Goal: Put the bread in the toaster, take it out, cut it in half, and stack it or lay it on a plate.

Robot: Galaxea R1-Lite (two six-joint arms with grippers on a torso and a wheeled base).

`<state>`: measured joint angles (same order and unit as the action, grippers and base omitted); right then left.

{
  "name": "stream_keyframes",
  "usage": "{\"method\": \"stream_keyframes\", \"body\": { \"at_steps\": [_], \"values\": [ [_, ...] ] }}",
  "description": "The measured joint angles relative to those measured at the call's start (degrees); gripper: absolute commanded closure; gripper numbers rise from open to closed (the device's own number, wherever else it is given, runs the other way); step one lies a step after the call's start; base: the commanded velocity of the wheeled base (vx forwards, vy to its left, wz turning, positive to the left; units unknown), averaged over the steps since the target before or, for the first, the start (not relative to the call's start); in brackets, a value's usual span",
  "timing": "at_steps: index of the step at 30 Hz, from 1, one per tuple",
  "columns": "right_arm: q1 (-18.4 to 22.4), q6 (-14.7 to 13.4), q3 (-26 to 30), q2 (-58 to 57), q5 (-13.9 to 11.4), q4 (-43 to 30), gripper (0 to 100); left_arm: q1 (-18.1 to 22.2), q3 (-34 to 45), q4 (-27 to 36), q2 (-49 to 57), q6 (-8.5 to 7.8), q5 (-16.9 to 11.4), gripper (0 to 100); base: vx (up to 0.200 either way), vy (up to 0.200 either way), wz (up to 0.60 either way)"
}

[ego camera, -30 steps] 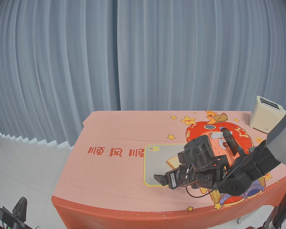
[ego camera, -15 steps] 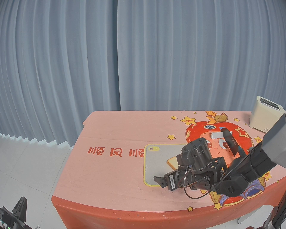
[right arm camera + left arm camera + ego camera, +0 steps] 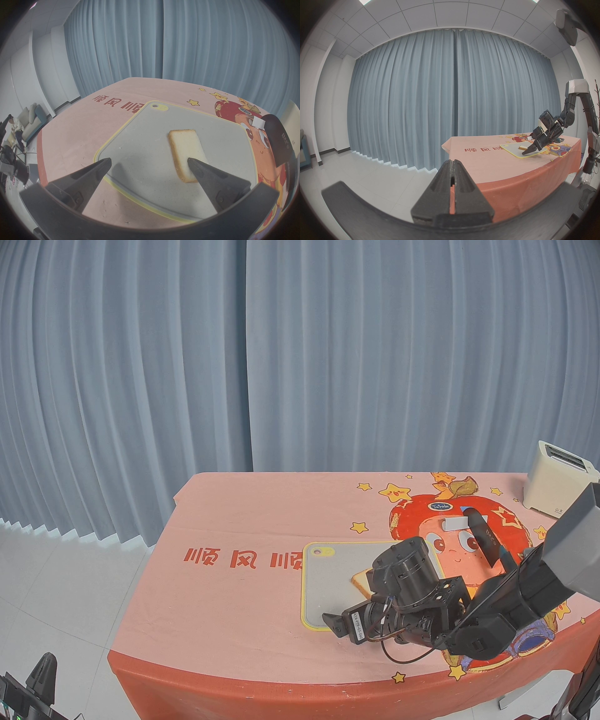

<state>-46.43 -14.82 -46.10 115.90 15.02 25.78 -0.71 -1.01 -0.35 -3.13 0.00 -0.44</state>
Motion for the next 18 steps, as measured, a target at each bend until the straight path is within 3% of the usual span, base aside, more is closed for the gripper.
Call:
{"method": "stream_keyframes", "body": {
  "at_steps": [2,3,18],
  "values": [
    [-0.04,0.00,0.00,0.12,0.22,0.02,0,0.00,0.00,0.02,0.00,0.00,0.00,100,0.000,0.000,0.00],
    [-0.12,0.00,0.00,0.21,0.33,0.02,100,0.00,0.00,0.02,0.00,0.00,0.00,100,0.000,0.000,0.00],
    [-0.37,-0.04,0.13,0.37,0.35,-0.04,100,0.00,0.00,0.02,0.00,0.00,0.00,100,0.000,0.000,0.00]
  ]
}}
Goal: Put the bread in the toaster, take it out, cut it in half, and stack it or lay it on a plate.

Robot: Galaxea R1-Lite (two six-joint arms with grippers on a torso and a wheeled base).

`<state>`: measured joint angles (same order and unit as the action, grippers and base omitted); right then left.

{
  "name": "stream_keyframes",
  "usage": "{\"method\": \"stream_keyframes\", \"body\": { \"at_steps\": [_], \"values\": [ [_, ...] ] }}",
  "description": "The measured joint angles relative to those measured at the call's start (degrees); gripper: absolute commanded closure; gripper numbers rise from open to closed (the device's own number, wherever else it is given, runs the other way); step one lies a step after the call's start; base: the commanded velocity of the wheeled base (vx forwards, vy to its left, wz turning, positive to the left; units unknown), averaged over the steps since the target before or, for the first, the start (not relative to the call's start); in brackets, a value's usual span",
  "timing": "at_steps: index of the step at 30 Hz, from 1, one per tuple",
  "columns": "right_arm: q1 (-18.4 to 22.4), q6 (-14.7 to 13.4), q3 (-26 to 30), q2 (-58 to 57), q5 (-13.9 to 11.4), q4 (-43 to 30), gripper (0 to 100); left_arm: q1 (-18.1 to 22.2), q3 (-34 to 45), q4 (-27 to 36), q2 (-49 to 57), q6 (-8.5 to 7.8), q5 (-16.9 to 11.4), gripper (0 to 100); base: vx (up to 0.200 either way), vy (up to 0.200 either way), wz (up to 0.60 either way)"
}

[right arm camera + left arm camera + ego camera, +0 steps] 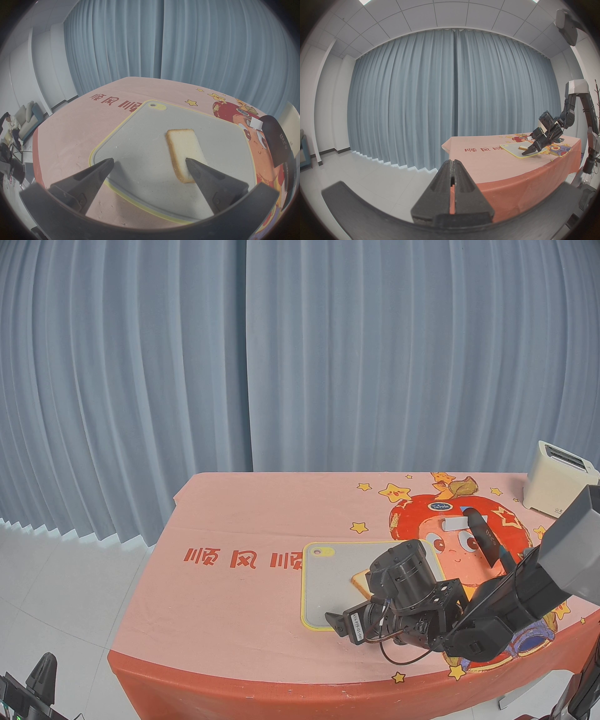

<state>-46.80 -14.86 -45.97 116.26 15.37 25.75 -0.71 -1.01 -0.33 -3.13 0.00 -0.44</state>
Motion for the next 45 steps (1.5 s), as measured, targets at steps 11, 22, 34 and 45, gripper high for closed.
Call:
{"method": "stream_keyframes", "body": {
  "at_steps": [11,22,34,45],
  "values": [
    [0.05,0.02,0.06,-0.57,0.15,-0.29,100,0.00,0.00,0.00,0.00,0.00,0.00,100,0.000,0.000,0.00],
    [-0.11,0.37,0.61,-0.02,4.36,2.68,100,0.00,0.00,0.00,0.00,0.00,0.00,100,0.000,0.000,0.00],
    [-0.06,0.44,0.83,-0.39,4.47,2.91,100,0.00,0.00,-0.02,0.00,0.00,0.00,100,0.000,0.000,0.00],
    [0.17,0.44,0.83,-2.40,4.47,2.99,100,0.00,0.00,0.00,0.00,0.00,0.00,100,0.000,0.000,0.00]
  ]
}}
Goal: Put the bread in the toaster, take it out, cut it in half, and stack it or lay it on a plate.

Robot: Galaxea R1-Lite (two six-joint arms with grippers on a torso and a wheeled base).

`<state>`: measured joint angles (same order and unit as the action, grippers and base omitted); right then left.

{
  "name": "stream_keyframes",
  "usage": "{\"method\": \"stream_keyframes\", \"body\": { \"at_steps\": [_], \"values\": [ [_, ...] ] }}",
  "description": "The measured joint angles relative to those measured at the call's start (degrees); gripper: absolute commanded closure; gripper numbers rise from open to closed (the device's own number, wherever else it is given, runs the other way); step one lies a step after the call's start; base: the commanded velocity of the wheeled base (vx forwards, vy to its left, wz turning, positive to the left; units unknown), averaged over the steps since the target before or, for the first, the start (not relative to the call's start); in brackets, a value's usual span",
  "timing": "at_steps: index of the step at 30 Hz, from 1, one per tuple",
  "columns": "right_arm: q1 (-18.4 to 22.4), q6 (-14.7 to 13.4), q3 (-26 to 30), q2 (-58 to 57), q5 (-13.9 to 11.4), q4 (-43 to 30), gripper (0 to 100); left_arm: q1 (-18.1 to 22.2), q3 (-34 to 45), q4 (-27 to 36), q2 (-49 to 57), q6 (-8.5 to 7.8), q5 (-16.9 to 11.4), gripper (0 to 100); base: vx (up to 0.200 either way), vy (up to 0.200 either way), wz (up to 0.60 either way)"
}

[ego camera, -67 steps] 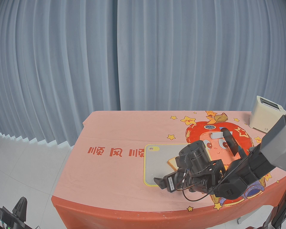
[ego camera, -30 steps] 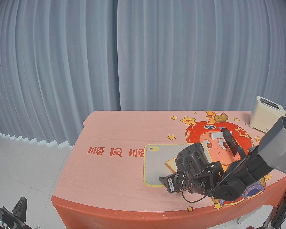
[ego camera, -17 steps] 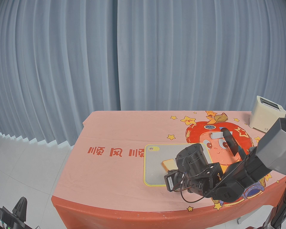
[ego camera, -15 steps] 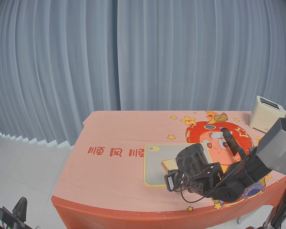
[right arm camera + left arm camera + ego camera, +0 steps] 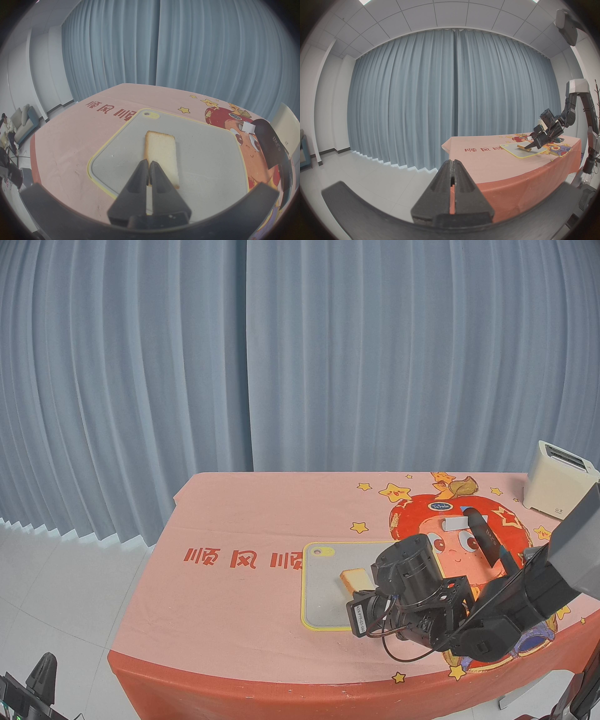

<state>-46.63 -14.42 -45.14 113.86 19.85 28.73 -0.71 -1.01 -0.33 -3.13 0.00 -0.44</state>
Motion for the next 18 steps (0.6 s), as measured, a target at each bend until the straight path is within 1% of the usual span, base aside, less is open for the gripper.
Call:
{"method": "stream_keyframes", "body": {
  "at_steps": [11,18],
  "values": [
    [0.27,-0.09,1.27,-3.47,0.02,-0.02,100,0.00,0.00,-0.05,0.00,-0.02,0.00,100,0.000,0.000,0.00],
    [0.63,-0.27,4.22,-6.23,0.05,-0.02,100,0.00,0.00,-0.02,0.00,0.00,0.00,100,0.000,0.000,0.00]
  ]
}}
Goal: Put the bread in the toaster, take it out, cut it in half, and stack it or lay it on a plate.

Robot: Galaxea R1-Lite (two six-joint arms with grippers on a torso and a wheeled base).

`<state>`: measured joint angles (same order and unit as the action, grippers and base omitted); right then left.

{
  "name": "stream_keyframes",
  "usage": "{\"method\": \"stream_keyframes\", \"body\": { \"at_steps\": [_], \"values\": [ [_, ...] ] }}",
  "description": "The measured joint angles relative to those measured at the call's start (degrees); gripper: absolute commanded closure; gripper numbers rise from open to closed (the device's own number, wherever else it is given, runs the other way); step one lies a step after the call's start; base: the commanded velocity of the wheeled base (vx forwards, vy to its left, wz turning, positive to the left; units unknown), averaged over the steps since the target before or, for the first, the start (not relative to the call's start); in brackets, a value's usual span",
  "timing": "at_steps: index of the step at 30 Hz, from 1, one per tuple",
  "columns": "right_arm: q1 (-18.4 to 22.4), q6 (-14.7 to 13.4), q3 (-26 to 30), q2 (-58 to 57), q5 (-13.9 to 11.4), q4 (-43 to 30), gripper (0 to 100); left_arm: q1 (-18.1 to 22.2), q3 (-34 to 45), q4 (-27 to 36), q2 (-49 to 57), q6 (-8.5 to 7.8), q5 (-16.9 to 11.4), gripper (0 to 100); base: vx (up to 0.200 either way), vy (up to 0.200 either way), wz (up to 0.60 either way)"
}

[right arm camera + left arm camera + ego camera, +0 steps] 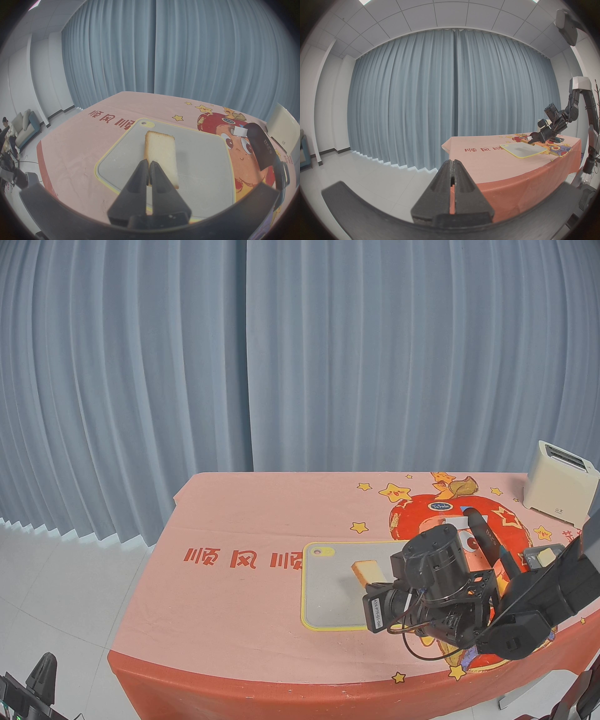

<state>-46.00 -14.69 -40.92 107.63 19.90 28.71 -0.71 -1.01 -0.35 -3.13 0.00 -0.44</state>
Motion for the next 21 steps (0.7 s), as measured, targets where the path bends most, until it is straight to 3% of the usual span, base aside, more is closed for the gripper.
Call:
{"method": "stream_keyframes", "body": {
  "at_steps": [10,21],
  "values": [
    [0.16,-0.04,3.80,-5.38,0.22,0.02,100,0.00,0.00,0.00,0.00,0.00,0.00,100,0.000,0.000,0.00],
    [1.90,-0.55,10.67,-11.19,2.74,0.18,100,0.00,0.00,0.00,0.00,0.00,0.00,100,0.000,0.000,0.00]
  ]
}}
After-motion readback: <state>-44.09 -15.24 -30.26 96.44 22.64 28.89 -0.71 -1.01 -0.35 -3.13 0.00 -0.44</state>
